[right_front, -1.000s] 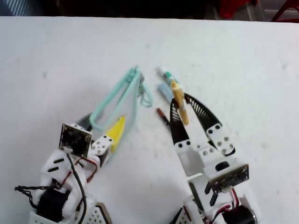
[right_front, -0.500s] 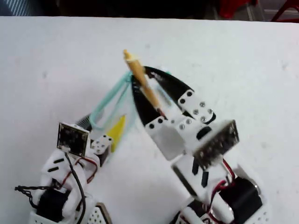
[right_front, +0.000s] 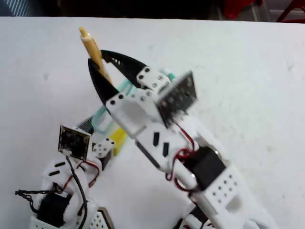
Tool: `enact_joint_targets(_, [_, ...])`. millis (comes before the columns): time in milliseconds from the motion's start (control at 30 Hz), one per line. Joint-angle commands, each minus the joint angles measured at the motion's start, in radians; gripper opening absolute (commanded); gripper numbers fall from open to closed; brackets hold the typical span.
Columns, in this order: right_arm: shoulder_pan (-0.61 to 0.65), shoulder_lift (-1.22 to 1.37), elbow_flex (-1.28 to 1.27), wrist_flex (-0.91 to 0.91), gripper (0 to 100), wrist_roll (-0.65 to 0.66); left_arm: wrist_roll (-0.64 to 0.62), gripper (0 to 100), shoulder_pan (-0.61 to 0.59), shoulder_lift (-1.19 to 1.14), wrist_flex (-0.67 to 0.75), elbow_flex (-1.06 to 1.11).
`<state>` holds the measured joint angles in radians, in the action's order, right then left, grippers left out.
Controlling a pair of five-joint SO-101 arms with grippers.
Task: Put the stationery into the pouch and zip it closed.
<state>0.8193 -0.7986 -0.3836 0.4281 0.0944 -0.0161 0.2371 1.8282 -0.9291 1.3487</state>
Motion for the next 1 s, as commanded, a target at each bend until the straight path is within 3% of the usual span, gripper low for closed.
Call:
enact_joint_targets(0, [-0.021, 0.012, -0.006, -0.024, 1.6, -0.049, -0.011, 24, -0.005, 0.001, 0.011, -0.011])
enact_joint_targets(833, [-0.024, -0.165, -0.144, 0.211, 1.9, -0.058, -0.011, 24, -0.005, 0.001, 0.012, -0.006])
enact_joint_targets(967, [-0.024, -0.165, -0.143, 0.211, 10.5, -0.058, -0.011, 24, -0.005, 0.001, 0.012, -0.006])
